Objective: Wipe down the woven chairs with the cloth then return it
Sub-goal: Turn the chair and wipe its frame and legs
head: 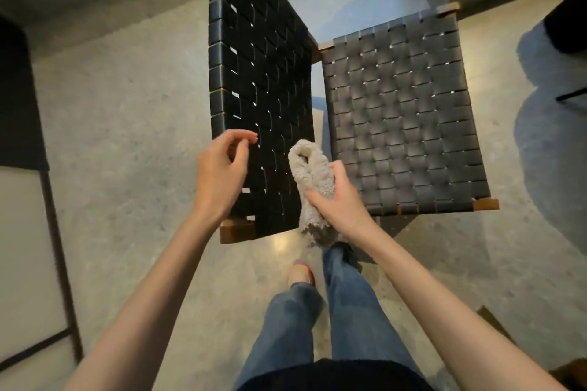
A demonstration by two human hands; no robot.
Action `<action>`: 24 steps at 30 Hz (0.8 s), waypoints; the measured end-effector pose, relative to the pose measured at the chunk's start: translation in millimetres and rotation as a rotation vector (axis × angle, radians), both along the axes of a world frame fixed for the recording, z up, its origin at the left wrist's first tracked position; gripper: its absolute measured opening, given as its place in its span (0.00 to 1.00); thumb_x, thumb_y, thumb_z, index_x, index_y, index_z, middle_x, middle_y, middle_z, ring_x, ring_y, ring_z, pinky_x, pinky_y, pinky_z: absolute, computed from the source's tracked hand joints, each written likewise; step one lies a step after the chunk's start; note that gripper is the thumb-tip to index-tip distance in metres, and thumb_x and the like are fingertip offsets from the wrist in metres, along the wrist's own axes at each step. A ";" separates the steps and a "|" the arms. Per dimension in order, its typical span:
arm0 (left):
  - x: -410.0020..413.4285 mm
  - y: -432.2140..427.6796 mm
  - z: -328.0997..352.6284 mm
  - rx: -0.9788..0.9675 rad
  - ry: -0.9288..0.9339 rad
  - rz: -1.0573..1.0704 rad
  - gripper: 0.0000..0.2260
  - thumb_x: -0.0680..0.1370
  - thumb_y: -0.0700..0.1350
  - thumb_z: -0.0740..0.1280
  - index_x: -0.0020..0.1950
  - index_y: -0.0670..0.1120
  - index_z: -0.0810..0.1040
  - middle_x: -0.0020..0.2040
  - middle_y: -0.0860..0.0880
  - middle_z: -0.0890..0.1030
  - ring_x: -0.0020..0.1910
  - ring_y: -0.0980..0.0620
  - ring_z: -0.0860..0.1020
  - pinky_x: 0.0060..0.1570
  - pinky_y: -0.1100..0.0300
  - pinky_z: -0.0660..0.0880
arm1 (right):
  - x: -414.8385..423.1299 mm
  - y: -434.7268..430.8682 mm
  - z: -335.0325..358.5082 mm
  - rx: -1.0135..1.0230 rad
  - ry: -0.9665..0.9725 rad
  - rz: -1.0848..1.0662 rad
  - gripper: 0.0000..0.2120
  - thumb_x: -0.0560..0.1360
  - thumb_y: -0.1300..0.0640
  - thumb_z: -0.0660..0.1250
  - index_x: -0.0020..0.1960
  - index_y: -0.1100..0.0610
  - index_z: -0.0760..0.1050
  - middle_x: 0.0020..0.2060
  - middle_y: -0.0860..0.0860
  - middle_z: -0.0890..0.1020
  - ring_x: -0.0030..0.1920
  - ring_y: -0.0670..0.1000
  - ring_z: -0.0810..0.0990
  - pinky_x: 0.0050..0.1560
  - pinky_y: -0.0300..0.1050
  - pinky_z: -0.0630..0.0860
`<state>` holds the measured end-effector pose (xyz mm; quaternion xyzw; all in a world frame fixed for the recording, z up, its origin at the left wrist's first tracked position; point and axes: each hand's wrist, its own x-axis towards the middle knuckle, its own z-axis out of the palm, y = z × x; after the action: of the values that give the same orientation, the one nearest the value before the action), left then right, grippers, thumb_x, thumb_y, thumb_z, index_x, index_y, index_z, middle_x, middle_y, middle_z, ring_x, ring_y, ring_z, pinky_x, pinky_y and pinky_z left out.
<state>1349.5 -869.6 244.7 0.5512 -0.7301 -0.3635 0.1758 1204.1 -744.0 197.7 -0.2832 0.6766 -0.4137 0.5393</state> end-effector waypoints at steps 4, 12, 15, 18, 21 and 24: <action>26.1 -15.0 -18.5 -0.051 -0.136 0.064 0.15 0.81 0.42 0.60 0.67 0.47 0.72 0.64 0.49 0.73 0.63 0.52 0.70 0.61 0.49 0.72 | 67.5 -24.6 -23.3 0.046 0.023 0.010 0.23 0.75 0.53 0.68 0.62 0.43 0.58 0.60 0.53 0.67 0.57 0.49 0.72 0.52 0.46 0.77; 36.5 -17.0 -61.0 -0.010 -0.096 -0.114 0.27 0.82 0.45 0.58 0.78 0.49 0.49 0.78 0.51 0.49 0.77 0.55 0.48 0.76 0.54 0.49 | 133.0 -44.3 -62.6 0.049 0.178 -0.097 0.23 0.76 0.35 0.47 0.57 0.15 0.34 0.70 0.27 0.38 0.75 0.52 0.34 0.72 0.66 0.38; 31.9 -20.7 -72.3 -0.038 -0.091 -0.122 0.27 0.82 0.45 0.59 0.78 0.49 0.50 0.78 0.50 0.46 0.77 0.55 0.45 0.76 0.56 0.48 | 132.4 -50.8 -77.3 0.043 0.225 -0.196 0.22 0.77 0.36 0.49 0.59 0.15 0.39 0.76 0.40 0.52 0.77 0.53 0.47 0.74 0.62 0.49; 27.8 -23.1 -80.3 -0.073 -0.057 -0.103 0.29 0.81 0.42 0.60 0.78 0.48 0.50 0.78 0.49 0.47 0.77 0.55 0.46 0.75 0.59 0.48 | 122.4 -53.2 -114.9 0.039 0.261 -0.299 0.23 0.77 0.37 0.51 0.71 0.32 0.54 0.74 0.47 0.62 0.74 0.52 0.59 0.71 0.54 0.59; 23.2 -28.2 -86.2 -0.104 -0.059 -0.094 0.30 0.80 0.42 0.61 0.78 0.49 0.49 0.78 0.51 0.47 0.77 0.55 0.45 0.74 0.62 0.46 | 100.8 -49.4 -169.7 0.185 0.196 -0.381 0.24 0.80 0.42 0.55 0.74 0.46 0.62 0.72 0.50 0.66 0.71 0.53 0.65 0.69 0.56 0.65; 20.0 -34.0 -91.4 -0.149 -0.092 -0.089 0.30 0.80 0.43 0.61 0.78 0.48 0.49 0.79 0.51 0.47 0.77 0.55 0.45 0.72 0.67 0.44 | 83.4 -43.0 -214.9 0.320 0.155 -0.438 0.23 0.80 0.42 0.55 0.74 0.48 0.63 0.71 0.50 0.67 0.69 0.53 0.67 0.69 0.56 0.65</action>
<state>1369.5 -903.6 153.3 0.5200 -0.7861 -0.2900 0.1661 1287.5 -787.0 -17.2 -0.0726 0.8176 -0.3853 0.4216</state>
